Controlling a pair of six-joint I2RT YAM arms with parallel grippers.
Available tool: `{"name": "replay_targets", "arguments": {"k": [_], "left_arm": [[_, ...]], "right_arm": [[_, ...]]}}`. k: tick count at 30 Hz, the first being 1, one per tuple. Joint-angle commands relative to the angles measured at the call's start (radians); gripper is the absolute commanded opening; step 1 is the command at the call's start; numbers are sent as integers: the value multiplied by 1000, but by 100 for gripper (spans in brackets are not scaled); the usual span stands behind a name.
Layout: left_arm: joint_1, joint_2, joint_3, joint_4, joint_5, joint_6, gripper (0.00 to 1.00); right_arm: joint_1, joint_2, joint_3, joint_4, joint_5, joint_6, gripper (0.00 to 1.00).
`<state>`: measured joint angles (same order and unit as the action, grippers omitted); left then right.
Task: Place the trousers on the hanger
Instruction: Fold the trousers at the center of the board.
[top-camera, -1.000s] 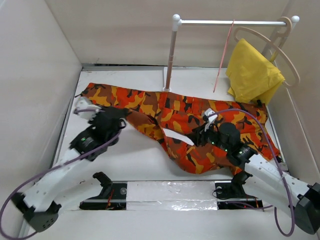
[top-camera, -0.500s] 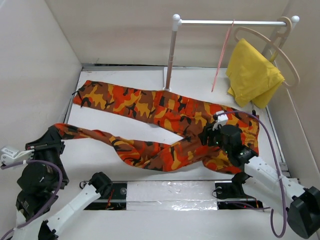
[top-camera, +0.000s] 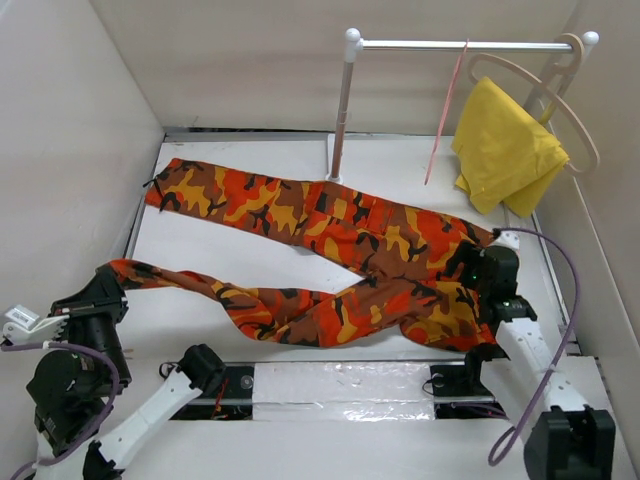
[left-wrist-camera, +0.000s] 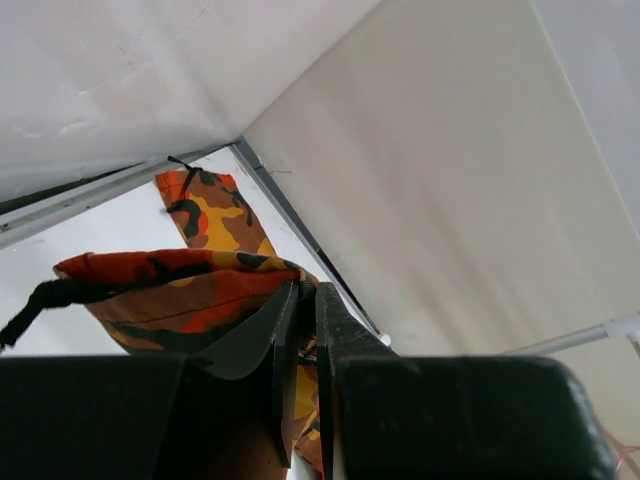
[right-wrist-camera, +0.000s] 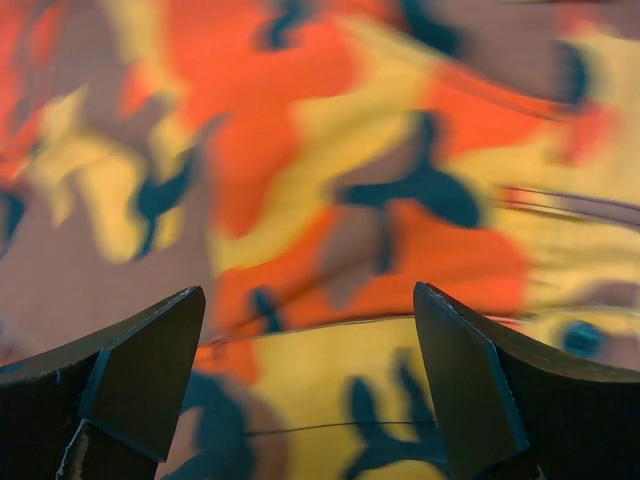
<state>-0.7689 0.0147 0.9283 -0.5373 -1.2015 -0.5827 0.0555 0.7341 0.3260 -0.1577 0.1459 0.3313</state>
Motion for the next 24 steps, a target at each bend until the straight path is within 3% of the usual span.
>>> {"name": "replay_targets", "arguments": {"k": [1,4,8,17,20,21,22,23,24], "left_arm": [[-3,-61,-29,106,54,87,0],[-3,-88,-63,148,91,124,0],[-3,-102,-72,178,137,159,0],[-17,-214,-85,224,146,212,0],[-49,-228,-69,172,99,161,0],[-61,-225,-59,142,86,150,0],[-61,-222,-56,131,82,143,0],[-70,-223,-52,125,76,138,0],[-70,-223,-43,114,66,138,0]], "right_arm": [[-162,-6,22,-22,12,0,91],[-340,53,44,9,-23,-32,91],[-483,195,111,23,-104,-41,92],[-615,556,212,107,-422,-83,86],[-625,583,208,191,-474,-37,59],[-625,590,205,216,-486,-5,27],[-625,597,208,274,-505,6,11],[-625,620,222,279,-525,11,3],[-625,634,243,273,-525,29,0]]}}
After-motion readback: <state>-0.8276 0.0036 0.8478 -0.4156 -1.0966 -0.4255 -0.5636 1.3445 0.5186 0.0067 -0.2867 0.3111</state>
